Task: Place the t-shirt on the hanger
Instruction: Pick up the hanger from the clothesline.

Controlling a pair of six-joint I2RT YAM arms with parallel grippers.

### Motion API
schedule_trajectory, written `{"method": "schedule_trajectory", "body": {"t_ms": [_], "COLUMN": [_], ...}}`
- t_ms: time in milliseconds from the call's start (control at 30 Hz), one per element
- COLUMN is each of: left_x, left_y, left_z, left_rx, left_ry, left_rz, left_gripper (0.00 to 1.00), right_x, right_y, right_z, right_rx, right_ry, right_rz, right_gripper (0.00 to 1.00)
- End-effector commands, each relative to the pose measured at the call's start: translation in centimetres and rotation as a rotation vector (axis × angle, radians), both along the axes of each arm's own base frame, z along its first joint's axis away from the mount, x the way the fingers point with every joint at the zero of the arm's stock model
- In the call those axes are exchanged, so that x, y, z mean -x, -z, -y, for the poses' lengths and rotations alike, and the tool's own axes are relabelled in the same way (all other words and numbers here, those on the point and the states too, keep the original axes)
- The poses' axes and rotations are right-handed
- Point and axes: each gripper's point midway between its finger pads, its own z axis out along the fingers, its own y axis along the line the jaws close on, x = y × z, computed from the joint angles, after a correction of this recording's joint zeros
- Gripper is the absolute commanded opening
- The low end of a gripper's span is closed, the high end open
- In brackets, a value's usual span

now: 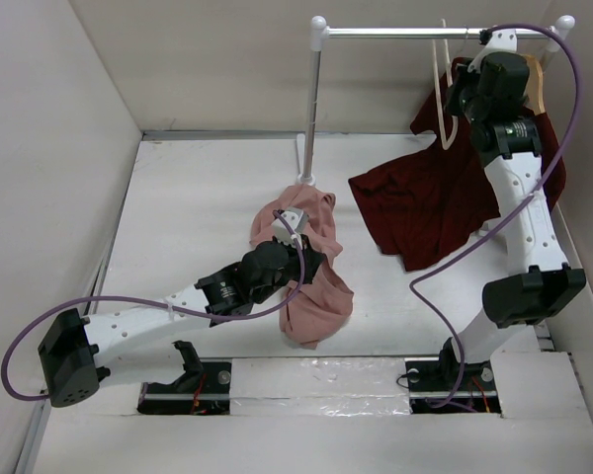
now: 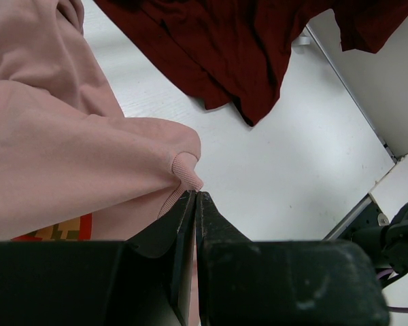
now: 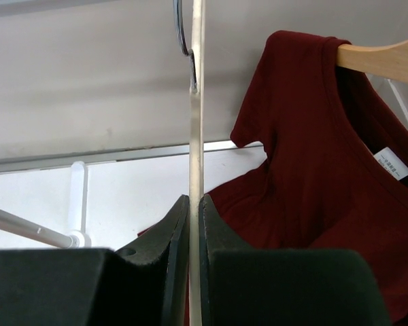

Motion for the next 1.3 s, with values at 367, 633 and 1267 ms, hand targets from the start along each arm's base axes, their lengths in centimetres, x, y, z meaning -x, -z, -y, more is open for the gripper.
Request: {"method": "schedule_trajectory", "body": {"t_ms": [367,633,1267], "left_x": [-0.4,-0.9,-9.1], "left_y": [-2.9,-4.2,-6.3], "left_z": [0.5,0.0,-2.0], "left_rx": [0.068,0.072,0.184], "left_ry": [0.0,-0.028,-0.113], "left_rz": [0.053,0.084,0.118], "left_gripper": [0.0,0.0,0.0], "right_x": [4.0,4.7,21.7], "right_y": [-6.9,-3.6,7.2], "right_z": [0.1,-0.8,-12.7], "right_rx": [0.008,-0.048,-0.267], "right_ry": [-0.029,-0.066,-0.552], "right_rz": [0.27,0.232,0.08], "right_gripper": [0.0,0.0,0.0]}}
